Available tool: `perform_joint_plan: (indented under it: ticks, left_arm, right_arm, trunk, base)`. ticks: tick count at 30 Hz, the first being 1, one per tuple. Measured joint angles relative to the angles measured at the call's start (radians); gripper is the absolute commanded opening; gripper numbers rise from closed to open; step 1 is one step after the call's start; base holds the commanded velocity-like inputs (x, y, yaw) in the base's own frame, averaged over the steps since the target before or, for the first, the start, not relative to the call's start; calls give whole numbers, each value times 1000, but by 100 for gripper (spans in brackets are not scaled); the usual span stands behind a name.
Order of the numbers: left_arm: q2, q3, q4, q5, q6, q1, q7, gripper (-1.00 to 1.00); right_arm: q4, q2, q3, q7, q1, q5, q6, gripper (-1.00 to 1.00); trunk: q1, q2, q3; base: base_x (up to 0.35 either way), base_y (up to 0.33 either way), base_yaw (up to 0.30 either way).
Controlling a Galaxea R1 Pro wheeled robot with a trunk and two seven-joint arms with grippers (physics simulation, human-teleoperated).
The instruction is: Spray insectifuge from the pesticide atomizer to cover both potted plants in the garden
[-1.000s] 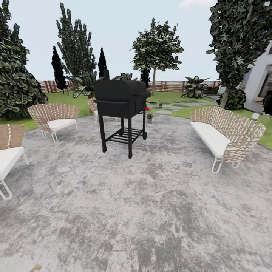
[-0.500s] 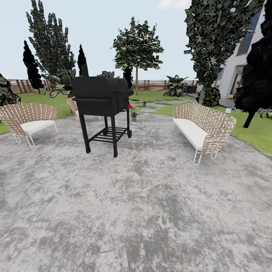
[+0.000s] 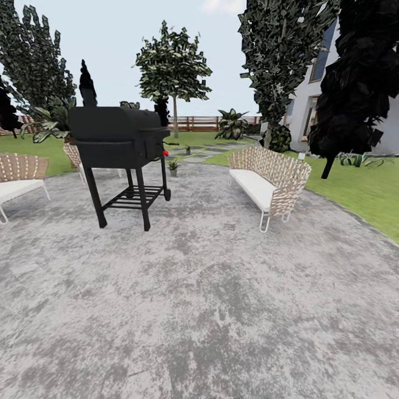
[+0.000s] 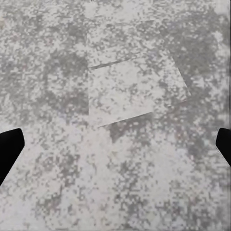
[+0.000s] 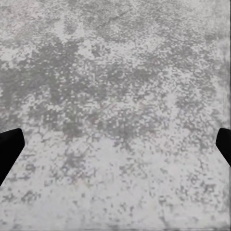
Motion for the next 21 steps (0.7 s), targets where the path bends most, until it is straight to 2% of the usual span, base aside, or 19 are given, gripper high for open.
perform_joint_plan:
  ticks: [21]
  left_arm:
    - [0, 0, 0, 0, 0, 0, 0, 100]
  right_arm:
    - [0, 0, 0, 0, 0, 0, 0, 100]
  trunk:
    - [81, -147, -74]
  base:
    - [0, 0, -288]
